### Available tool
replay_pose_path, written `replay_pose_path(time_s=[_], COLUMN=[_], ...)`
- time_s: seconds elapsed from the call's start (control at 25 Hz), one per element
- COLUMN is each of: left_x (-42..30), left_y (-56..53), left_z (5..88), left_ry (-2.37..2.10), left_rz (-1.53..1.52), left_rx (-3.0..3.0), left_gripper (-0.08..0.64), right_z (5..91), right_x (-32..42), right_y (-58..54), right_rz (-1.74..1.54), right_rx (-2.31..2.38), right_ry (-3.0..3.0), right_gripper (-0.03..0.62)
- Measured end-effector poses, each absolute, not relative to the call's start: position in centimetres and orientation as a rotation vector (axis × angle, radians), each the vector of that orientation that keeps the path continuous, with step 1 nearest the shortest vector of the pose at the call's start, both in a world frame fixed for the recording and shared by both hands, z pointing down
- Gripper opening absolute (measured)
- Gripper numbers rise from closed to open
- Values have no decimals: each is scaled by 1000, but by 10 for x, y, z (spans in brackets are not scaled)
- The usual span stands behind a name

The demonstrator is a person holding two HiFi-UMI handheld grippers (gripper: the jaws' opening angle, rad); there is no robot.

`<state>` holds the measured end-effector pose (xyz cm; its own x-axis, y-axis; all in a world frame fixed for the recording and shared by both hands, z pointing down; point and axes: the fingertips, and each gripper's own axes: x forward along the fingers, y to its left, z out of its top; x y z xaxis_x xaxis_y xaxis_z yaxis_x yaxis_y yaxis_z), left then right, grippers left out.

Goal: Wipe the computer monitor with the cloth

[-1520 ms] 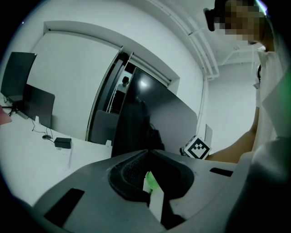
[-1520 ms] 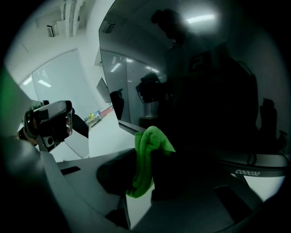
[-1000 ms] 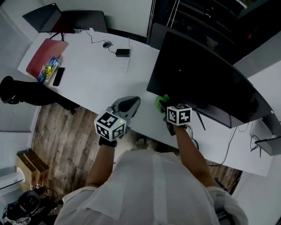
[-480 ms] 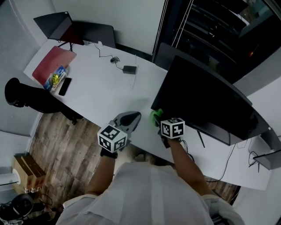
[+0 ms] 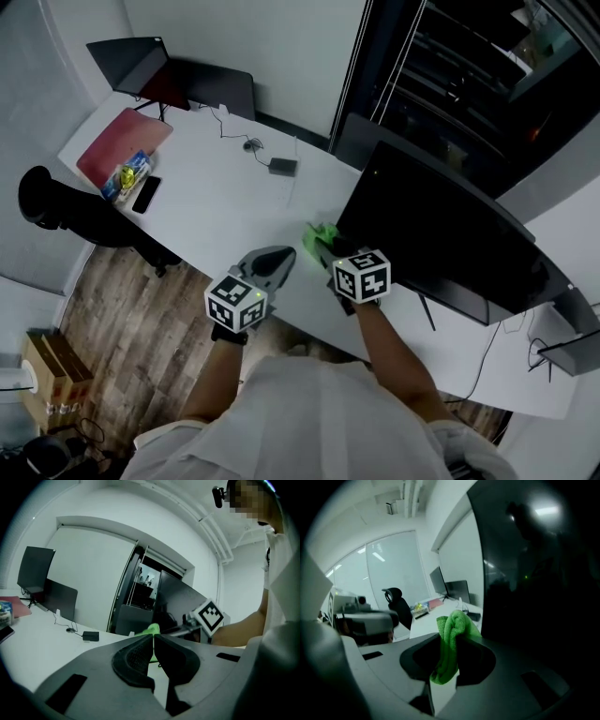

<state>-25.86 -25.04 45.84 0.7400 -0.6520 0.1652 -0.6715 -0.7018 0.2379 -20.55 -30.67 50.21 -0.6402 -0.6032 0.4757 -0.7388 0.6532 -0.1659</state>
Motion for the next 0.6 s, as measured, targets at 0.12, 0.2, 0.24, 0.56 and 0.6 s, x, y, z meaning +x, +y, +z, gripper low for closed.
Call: replay_pose_path(time_s=[0.12, 0.2, 0.24, 0.56, 0.6], left_x=[-260, -260, -260, -264, -264], left_y=[-251, -250, -250, -260, -260], left_z=[453, 452, 451, 432, 431], left_ry=[-1042, -1042, -1041, -1057, -1057], left_rz=[96, 97, 97, 65, 68], left_rx=[2669, 2675, 2677, 2710, 2711], left_gripper=[21, 21, 21, 21, 21], right_z=[426, 377, 356, 275, 275], right_x=[-219, -224, -225, -196, -191], right_y=[-320, -328, -331, -365, -368], right_rz=[330, 207, 146, 16, 47], right_rx=[1130, 1183, 1211, 1515, 1549], right_ry=[-2593, -2640, -2653, -2636, -2635], right_gripper=[71, 71, 71, 71, 71])
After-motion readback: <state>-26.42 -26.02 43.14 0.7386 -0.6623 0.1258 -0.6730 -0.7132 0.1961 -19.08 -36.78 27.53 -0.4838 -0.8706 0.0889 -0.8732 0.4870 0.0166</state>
